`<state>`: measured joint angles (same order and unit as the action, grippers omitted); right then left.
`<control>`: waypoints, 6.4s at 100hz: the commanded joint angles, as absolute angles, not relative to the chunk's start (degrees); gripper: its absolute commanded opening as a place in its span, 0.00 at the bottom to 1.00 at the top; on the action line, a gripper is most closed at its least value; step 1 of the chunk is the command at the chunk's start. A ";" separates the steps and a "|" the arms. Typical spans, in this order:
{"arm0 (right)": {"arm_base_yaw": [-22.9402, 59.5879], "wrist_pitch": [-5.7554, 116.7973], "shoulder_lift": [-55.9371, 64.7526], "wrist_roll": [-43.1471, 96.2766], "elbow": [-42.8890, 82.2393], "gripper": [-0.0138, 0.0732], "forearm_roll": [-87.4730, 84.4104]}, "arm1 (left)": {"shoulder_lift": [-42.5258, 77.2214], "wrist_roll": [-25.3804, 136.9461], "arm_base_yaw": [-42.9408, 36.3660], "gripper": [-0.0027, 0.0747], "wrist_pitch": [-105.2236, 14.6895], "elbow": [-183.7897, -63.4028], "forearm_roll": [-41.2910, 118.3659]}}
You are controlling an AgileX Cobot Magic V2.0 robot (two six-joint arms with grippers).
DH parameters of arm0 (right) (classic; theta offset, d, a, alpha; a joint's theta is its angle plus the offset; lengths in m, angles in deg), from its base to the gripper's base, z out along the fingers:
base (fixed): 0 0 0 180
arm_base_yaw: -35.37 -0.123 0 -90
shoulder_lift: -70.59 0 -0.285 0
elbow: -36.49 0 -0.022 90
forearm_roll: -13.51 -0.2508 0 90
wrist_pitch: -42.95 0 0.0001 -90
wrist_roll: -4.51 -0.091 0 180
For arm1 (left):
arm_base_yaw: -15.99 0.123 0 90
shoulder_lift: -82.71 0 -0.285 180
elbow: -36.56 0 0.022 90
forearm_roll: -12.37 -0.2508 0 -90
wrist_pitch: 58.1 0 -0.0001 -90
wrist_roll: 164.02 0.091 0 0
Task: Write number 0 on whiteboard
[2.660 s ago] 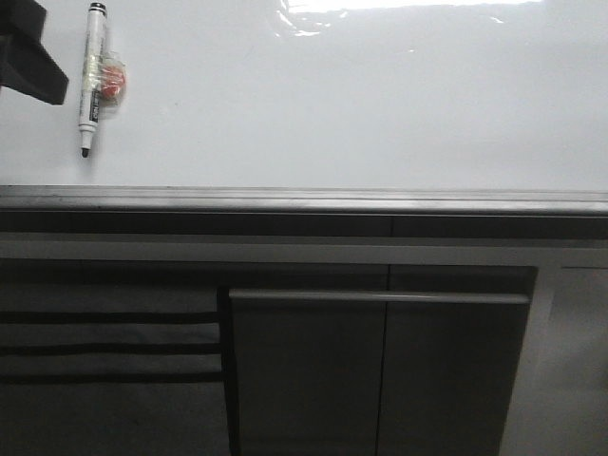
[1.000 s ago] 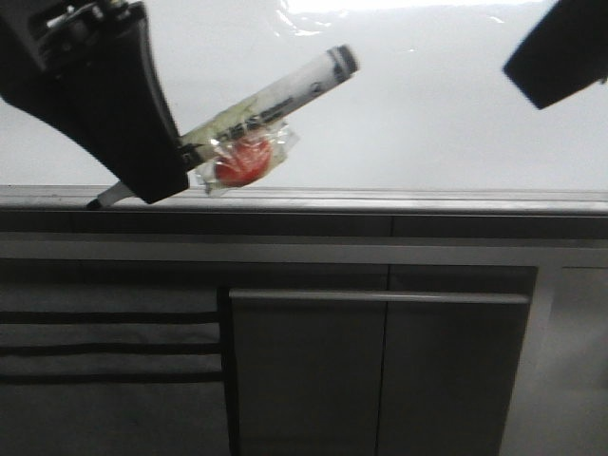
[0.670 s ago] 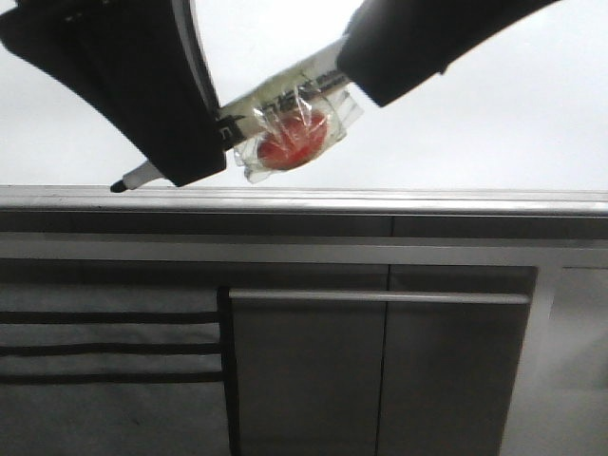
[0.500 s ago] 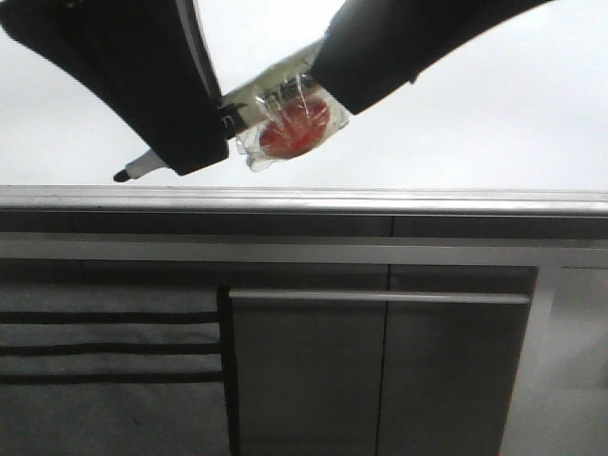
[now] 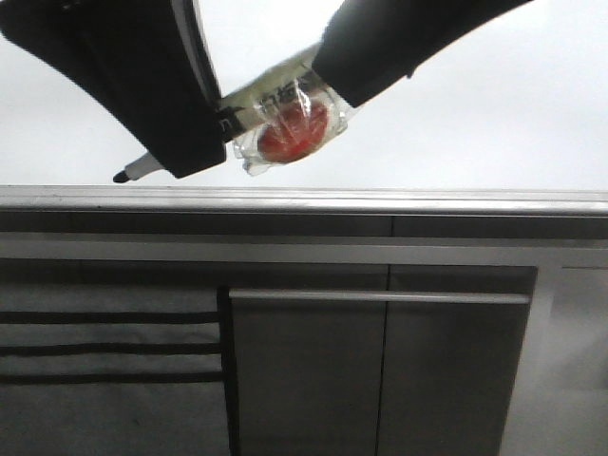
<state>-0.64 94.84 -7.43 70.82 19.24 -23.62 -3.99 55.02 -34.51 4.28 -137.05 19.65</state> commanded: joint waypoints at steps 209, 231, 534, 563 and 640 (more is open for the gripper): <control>25.55 85.30 -11.40 52.94 18.70 0.13 -41.85 | 35.69 31.13 -6.72 0.44 -45.45 -101.40 28.59; 24.42 84.89 -14.81 52.94 22.82 0.13 -41.17 | 35.69 31.13 -6.72 0.44 -45.55 -101.40 28.59; 7.27 106.86 -12.04 90.52 31.36 0.13 -31.73 | 5.04 63.08 -28.56 0.23 -17.67 -126.71 33.76; 8.97 106.87 -11.32 82.87 32.64 0.51 -27.67 | 5.04 59.59 -26.73 0.05 -19.31 -126.71 32.66; 29.11 106.58 5.12 63.83 19.33 0.54 -23.66 | -9.07 49.43 -5.94 0.05 -65.46 -116.74 48.34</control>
<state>28.69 108.49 4.17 63.93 18.04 -21.07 -9.10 50.19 -7.12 -63.10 -113.32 47.09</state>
